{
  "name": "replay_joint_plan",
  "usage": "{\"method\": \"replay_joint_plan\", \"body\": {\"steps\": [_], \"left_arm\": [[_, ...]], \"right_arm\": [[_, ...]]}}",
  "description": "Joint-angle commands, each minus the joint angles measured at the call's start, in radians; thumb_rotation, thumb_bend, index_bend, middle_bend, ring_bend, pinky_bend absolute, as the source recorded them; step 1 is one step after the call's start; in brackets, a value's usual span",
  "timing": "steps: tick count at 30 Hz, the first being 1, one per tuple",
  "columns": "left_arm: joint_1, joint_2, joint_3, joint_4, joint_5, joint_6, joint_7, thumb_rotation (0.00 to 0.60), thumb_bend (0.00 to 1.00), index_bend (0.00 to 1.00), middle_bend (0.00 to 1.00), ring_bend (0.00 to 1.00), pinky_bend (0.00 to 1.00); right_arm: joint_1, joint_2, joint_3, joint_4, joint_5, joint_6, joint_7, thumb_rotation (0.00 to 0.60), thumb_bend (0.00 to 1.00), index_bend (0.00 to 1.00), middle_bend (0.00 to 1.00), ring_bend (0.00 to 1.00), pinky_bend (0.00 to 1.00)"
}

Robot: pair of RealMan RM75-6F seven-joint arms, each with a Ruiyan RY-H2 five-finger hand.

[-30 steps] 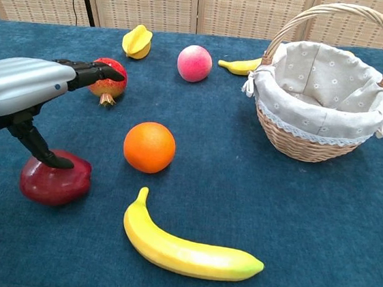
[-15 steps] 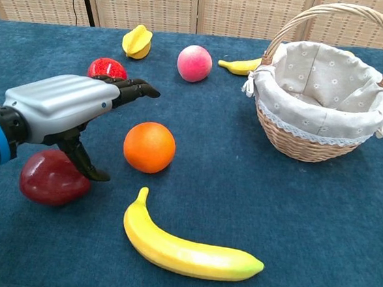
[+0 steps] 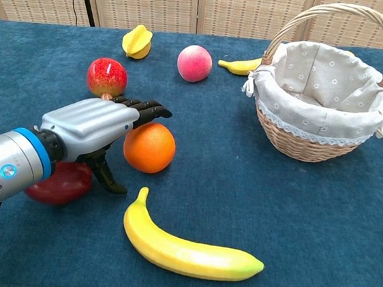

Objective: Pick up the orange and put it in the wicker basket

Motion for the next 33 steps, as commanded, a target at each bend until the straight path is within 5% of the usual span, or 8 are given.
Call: {"method": "replay_joint_plan", "body": {"steps": [1, 3, 8, 18, 30, 33], "left_arm": [[-0.002, -0.037, 0.004, 0.05, 0.035, 0.024, -0.033, 0.6, 0.05, 0.2, 0.09, 0.15, 0.21], [0.002, -0.064, 0.011, 0.091, 0.077, 0.06, -0.053, 0.6, 0.13, 0.37, 0.25, 0.3, 0.34], [0.021, -0.122, 0.026, 0.191, 0.175, 0.154, -0.122, 0.6, 0.3, 0.57, 0.45, 0.45, 0.49], [0.051, -0.12, 0.036, 0.231, 0.238, 0.226, -0.189, 0.6, 0.34, 0.63, 0.51, 0.51, 0.52], [0.079, 0.089, -0.003, -0.127, 0.317, 0.335, -0.028, 0.6, 0.34, 0.63, 0.51, 0.51, 0.52], [0.057, 0.137, -0.047, -0.233, 0.328, 0.325, 0.019, 0.6, 0.34, 0.63, 0.51, 0.51, 0.52]], "right_arm": [[0.001, 0.002, 0.0, 0.001, 0.002, 0.002, 0.008, 0.6, 0.0, 0.21, 0.07, 0.04, 0.0], [0.002, 0.004, -0.002, 0.002, -0.001, 0.002, 0.018, 0.6, 0.0, 0.21, 0.07, 0.04, 0.0], [0.003, 0.01, -0.008, 0.006, -0.011, 0.006, 0.036, 0.6, 0.0, 0.21, 0.07, 0.04, 0.0], [0.006, 0.012, -0.017, 0.006, -0.024, -0.001, 0.044, 0.6, 0.0, 0.21, 0.07, 0.04, 0.0], [0.01, 0.018, -0.015, 0.002, -0.005, -0.009, 0.053, 0.6, 0.0, 0.21, 0.07, 0.04, 0.0], [0.013, 0.018, -0.014, 0.002, -0.001, -0.012, 0.058, 0.6, 0.0, 0.21, 0.07, 0.04, 0.0]]}}
